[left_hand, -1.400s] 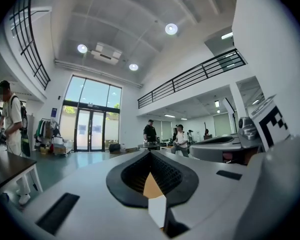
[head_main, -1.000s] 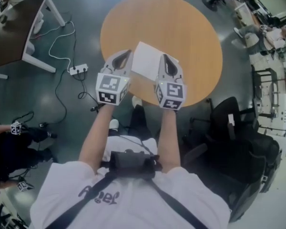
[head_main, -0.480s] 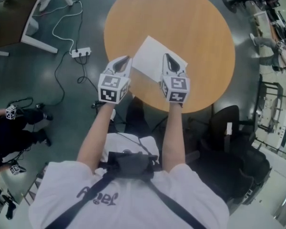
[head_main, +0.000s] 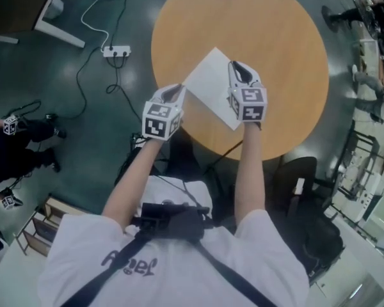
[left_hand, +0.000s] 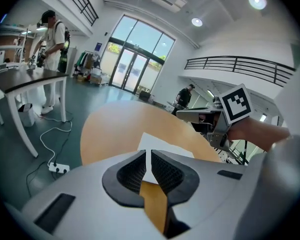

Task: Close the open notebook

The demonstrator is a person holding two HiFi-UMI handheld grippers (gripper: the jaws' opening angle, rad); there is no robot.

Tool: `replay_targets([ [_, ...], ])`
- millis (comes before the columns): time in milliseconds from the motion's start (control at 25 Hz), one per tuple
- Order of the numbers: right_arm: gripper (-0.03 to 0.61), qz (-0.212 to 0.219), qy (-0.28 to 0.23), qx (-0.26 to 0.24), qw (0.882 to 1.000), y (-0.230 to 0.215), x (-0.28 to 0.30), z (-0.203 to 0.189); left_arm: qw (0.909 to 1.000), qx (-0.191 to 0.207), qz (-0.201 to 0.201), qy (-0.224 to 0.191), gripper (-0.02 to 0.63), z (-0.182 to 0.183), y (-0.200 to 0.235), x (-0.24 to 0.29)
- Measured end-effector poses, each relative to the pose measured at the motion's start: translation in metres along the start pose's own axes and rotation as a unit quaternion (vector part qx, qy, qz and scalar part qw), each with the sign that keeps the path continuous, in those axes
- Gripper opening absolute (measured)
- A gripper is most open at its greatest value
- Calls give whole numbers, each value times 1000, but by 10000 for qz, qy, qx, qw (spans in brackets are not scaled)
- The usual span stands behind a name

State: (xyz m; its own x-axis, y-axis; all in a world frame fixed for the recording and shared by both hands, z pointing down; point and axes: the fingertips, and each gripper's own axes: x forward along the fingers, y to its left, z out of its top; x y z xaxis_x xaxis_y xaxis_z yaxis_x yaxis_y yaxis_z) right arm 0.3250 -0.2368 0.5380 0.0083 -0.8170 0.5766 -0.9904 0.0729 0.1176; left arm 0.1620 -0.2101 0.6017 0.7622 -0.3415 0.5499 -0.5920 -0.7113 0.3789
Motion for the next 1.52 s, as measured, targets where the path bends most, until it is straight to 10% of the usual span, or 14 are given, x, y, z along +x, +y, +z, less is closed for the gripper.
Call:
replay_targets([
  [520,108,1092,819,-895,9866,3,59,-35,9883,-1459,-35,435,74,-55,2,27],
  [920,314,1922,1722,-1260,9579,-5,98,-77,9654,-2521,-257,611,229,-73,-4,46],
  [1520,275,2360,2789,-1110,9242,-28,133,-122,9270,-3680,-106,717,245,-102,-16,75],
])
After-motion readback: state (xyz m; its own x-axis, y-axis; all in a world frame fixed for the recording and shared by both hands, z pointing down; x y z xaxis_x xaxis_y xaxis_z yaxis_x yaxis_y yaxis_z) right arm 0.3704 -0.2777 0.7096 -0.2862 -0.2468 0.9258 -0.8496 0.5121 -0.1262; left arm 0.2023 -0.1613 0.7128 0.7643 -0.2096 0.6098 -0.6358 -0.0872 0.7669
